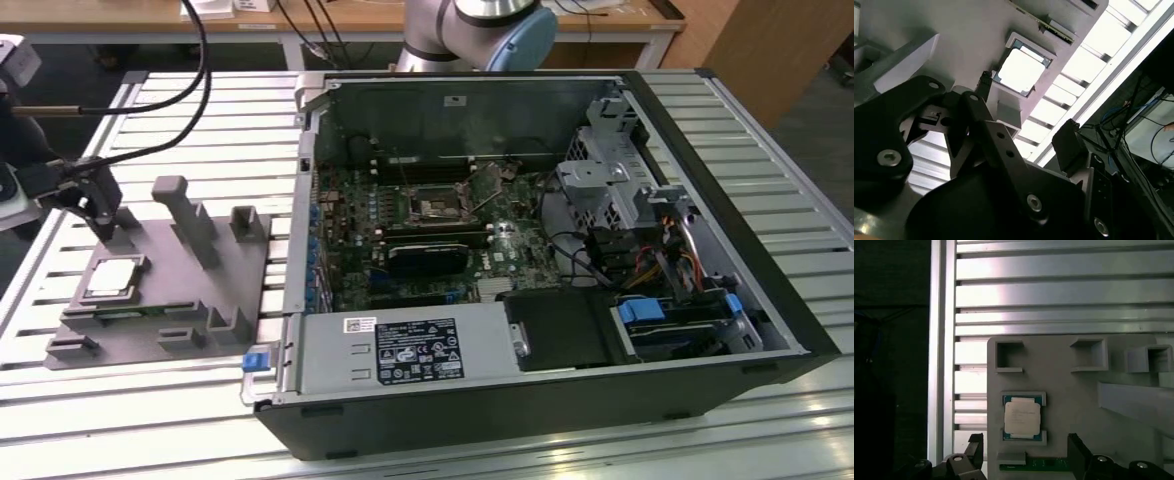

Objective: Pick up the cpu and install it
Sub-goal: 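Pick up the cpu and move it towards the insertion slot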

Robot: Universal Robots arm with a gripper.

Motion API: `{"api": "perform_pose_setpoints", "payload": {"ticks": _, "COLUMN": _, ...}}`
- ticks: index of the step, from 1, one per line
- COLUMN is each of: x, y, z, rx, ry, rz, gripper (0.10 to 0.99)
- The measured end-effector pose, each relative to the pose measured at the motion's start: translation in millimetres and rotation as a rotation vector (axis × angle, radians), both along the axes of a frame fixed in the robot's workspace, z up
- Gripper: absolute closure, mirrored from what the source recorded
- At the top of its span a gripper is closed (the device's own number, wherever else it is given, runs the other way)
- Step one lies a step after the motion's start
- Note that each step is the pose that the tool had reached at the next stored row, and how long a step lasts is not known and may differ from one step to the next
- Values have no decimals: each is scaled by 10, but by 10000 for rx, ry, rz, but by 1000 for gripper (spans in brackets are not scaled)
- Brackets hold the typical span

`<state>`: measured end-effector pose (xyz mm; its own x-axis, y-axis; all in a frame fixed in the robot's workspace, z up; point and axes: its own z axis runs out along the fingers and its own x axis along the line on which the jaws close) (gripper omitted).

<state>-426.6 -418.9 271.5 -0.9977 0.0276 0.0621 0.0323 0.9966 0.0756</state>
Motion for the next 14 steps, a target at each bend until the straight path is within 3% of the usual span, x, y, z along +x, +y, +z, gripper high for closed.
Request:
{"api": "perform_pose_setpoints", "payload": {"ticks": 4, "x": -1, "y": -4, "z": -53, "rx": 0, "ry": -24, "rz": 114, "gripper": 325}}
{"api": "perform_pose_setpoints", "payload": {"ticks": 11, "x": -30, "y": -16, "z": -125, "rx": -1, "ry": -161, "rz": 299, "gripper": 325}}
{"api": "perform_pose_setpoints", "payload": {"ticks": 14, "x": -48, "y": -16, "z": -179, "rx": -2, "ry": -179, "rz": 300, "gripper": 325}}
